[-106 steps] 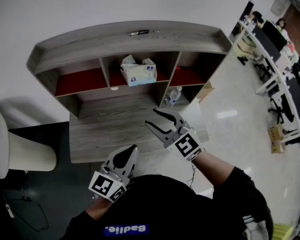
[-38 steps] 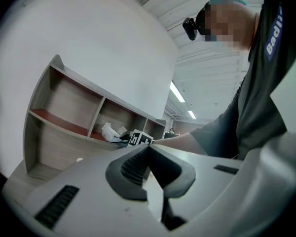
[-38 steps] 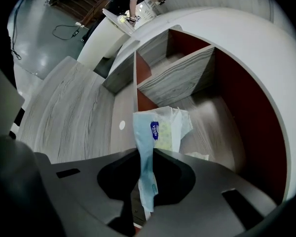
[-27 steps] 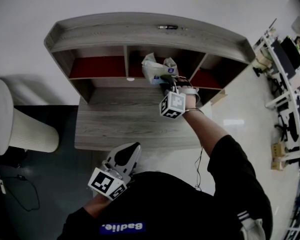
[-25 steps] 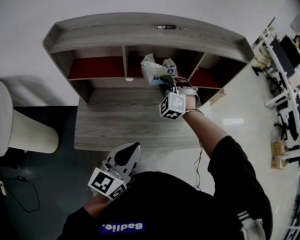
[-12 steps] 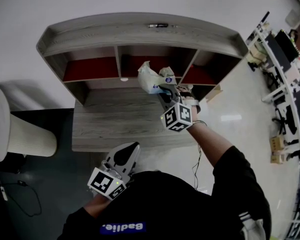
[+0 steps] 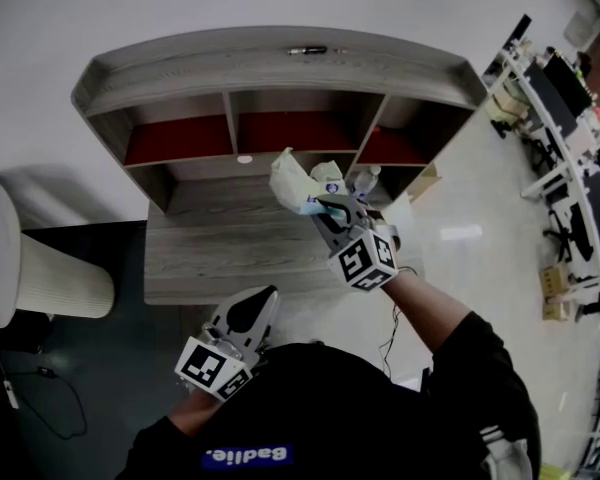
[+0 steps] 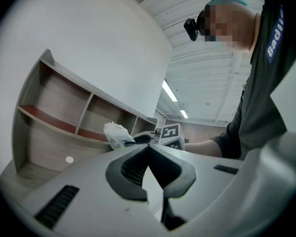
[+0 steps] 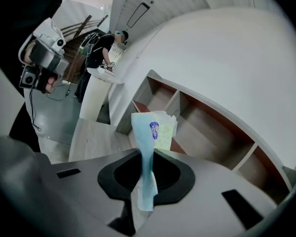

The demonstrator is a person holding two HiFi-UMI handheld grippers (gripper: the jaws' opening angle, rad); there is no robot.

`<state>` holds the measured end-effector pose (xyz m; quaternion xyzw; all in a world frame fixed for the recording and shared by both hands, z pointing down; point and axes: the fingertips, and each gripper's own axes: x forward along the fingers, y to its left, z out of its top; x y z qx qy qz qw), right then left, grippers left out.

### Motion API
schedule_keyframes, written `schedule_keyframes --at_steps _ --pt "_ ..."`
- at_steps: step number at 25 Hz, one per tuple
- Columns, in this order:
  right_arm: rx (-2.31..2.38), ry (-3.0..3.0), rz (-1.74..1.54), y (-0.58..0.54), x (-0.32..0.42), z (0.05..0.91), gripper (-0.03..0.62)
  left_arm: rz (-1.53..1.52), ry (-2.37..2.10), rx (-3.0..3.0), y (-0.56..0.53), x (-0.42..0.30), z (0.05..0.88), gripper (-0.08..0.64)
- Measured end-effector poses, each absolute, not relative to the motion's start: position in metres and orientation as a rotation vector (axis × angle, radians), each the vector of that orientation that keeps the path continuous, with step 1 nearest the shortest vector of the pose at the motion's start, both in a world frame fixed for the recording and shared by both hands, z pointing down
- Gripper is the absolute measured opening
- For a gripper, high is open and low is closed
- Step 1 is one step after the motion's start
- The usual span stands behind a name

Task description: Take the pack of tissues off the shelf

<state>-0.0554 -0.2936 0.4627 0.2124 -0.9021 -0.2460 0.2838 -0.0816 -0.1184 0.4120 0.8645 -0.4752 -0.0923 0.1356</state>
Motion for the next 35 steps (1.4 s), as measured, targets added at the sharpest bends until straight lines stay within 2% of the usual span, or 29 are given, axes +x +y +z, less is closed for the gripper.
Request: schedule_keyframes --at_steps 12,35 --pt "0.537 -2.652 -0.259 -0.238 -0.035 0.457 0.063 -0.247 -1.307 2.550 -0.118 -0.066 0.408 -0.002" --pt "0.431 -2.920 0.154 -0.159 -0.016 0.431 0.062 -0.275 -1.275 2.576 -0.107 -0.048 0.403 -0.002"
